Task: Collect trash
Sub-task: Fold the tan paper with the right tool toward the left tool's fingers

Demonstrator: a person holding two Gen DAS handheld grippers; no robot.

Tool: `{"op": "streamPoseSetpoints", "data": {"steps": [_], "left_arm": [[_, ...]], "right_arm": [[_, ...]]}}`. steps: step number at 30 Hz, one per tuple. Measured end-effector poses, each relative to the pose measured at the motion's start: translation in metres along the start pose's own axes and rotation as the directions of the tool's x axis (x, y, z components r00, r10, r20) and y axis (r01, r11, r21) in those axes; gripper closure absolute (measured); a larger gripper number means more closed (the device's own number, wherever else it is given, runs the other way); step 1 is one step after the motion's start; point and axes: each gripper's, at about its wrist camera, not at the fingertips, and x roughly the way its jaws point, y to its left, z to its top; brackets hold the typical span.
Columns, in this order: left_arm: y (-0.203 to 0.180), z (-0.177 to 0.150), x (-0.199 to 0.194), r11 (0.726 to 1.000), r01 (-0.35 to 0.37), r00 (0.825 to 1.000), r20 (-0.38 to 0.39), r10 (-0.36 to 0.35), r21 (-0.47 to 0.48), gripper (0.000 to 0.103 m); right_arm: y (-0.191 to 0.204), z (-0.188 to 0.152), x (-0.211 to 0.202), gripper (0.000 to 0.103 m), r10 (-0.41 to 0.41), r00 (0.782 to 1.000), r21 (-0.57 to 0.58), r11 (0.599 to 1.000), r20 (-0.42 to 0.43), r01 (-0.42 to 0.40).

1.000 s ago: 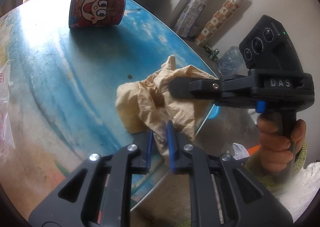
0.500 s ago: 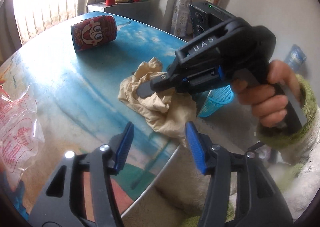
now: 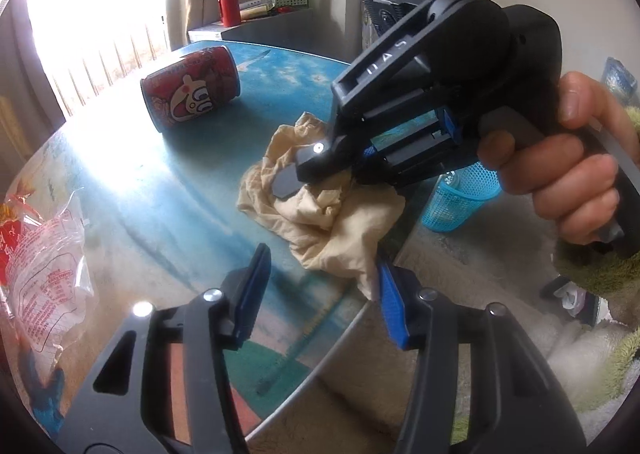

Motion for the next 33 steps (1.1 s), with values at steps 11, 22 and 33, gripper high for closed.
{"op": "streamPoseSetpoints", "data": {"steps": [11, 22, 33], "left_arm": [[0.030, 0.017, -0.003, 0.994, 0.049, 0.997, 0.071, -0.042, -0.096, 0.066], [0.049, 0.034, 0.022, 0.965, 0.166, 0.985, 0.077, -0.153, -0.202, 0.069], [0.047, 0.039, 0.038, 0.951, 0.205, 0.979, 0.060, -0.196, -0.232, 0.069]], "right_arm": [[-0.005, -0.001, -0.003, 0.099, 0.012, 1.000, 0.020, 1.000, 0.000, -0.012], [-0.020, -0.003, -0.017, 0.097, 0.058, 0.998, 0.082, 0.995, -0.012, -0.057], [-0.033, -0.009, -0.027, 0.096, 0.104, 0.994, 0.115, 0.988, 0.021, -0.105]]}}
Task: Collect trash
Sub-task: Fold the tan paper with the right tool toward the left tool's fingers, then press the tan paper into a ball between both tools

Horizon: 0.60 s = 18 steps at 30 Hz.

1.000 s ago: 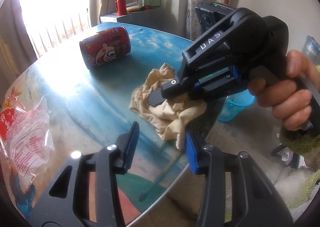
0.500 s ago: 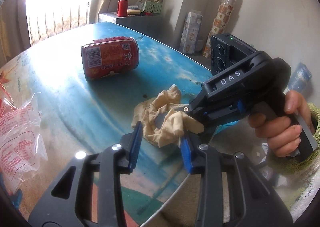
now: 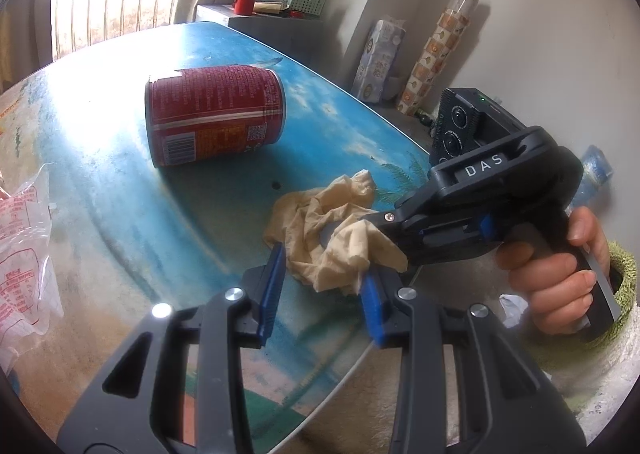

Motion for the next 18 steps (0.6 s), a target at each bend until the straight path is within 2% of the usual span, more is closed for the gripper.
{"op": "streamPoseSetpoints", "data": {"steps": [12, 14, 16, 18], "left_arm": [[0.010, -0.002, 0.010, 0.999, 0.010, 1.000, -0.026, -0.011, -0.040, 0.069], [0.014, -0.002, 0.013, 0.999, 0.001, 1.000, -0.031, -0.003, -0.054, 0.071], [0.016, 0.000, 0.015, 0.998, 0.002, 0.999, -0.035, -0.004, -0.061, 0.071], [0.015, 0.001, 0.017, 0.998, -0.006, 0.999, -0.037, 0.004, -0.056, 0.071]], "right_arm": [[-0.001, -0.004, -0.010, 0.093, 0.008, 1.000, -0.022, 1.000, 0.027, -0.008], [0.001, -0.008, -0.012, 0.075, 0.048, 0.999, -0.035, 0.998, 0.024, -0.047], [0.008, -0.013, -0.017, 0.061, 0.041, 0.998, -0.075, 0.997, 0.042, -0.038], [0.019, -0.018, -0.023, 0.061, -0.014, 0.997, -0.129, 0.991, 0.075, 0.023]]}}
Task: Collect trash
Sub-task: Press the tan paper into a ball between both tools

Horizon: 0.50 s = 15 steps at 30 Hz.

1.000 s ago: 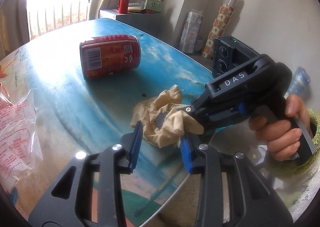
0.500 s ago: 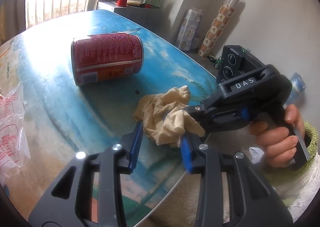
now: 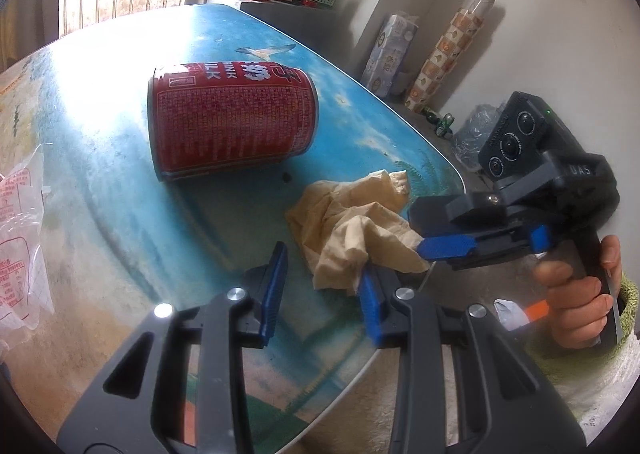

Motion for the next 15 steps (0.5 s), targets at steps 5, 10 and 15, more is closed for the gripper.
{"op": "streamPoseSetpoints", "data": {"steps": [5, 10, 15], "left_arm": [[0.000, 0.004, 0.003, 1.000, -0.006, 1.000, -0.008, 0.006, -0.022, 0.072], [0.001, 0.008, 0.005, 0.998, -0.007, 1.000, -0.022, 0.006, -0.059, 0.074], [0.002, 0.009, 0.008, 0.997, 0.000, 0.999, -0.040, -0.003, -0.082, 0.077]], "right_arm": [[0.035, -0.011, -0.011, 0.063, -0.129, 0.989, -0.192, 0.971, 0.075, 0.142], [0.051, -0.017, -0.004, 0.080, -0.225, 0.971, -0.322, 0.916, 0.087, 0.241], [0.053, -0.018, 0.012, 0.089, -0.336, 0.934, -0.371, 0.858, 0.118, 0.355]]}}
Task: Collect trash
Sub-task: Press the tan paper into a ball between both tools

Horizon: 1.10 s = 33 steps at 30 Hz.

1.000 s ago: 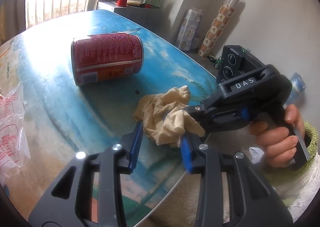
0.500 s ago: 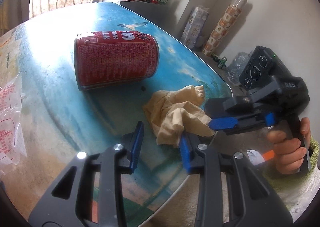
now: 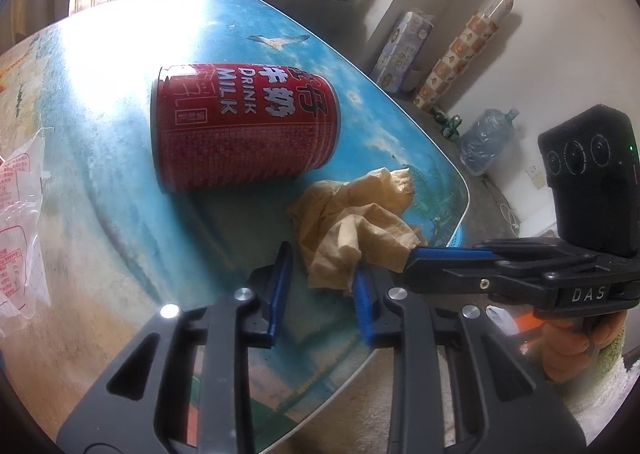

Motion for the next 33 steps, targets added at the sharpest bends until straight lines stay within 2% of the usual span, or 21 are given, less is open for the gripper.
{"op": "streamPoseSetpoints", "data": {"steps": [4, 12, 17, 21, 26, 31, 33], "left_arm": [[-0.001, -0.001, 0.000, 1.000, 0.001, 1.000, 0.000, -0.001, 0.001, 0.077], [-0.003, -0.003, -0.002, 0.999, -0.003, 1.000, 0.005, 0.003, 0.035, 0.077], [0.003, -0.002, -0.004, 0.999, 0.048, 0.999, -0.010, -0.048, 0.006, 0.074], [0.013, 0.003, -0.003, 0.992, 0.103, 0.995, -0.009, -0.104, -0.073, 0.067], [0.019, 0.009, 0.001, 0.980, 0.126, 0.991, -0.011, -0.130, -0.154, 0.066], [0.012, 0.011, 0.003, 0.984, 0.090, 0.996, -0.009, -0.092, -0.155, 0.069], [0.012, 0.011, 0.005, 0.983, 0.090, 0.995, -0.016, -0.094, -0.162, 0.078]], "right_arm": [[-0.002, 0.007, 0.010, 0.092, -0.080, 0.997, -0.028, 0.996, 0.010, 0.080], [-0.002, 0.023, 0.029, 0.092, -0.103, 0.994, -0.010, 0.995, 0.018, 0.104], [-0.005, 0.024, 0.030, 0.092, -0.079, 0.997, 0.008, 0.997, 0.008, 0.079], [-0.016, 0.020, 0.023, 0.093, -0.039, 0.999, 0.036, 0.999, 0.005, 0.039], [-0.019, 0.018, 0.022, 0.093, -0.013, 1.000, 0.049, 0.999, 0.004, 0.013], [-0.023, 0.017, 0.019, 0.093, 0.008, 1.000, 0.052, 0.999, 0.010, -0.008], [-0.025, 0.015, 0.018, 0.093, 0.016, 1.000, 0.053, 0.998, 0.011, -0.016]]}}
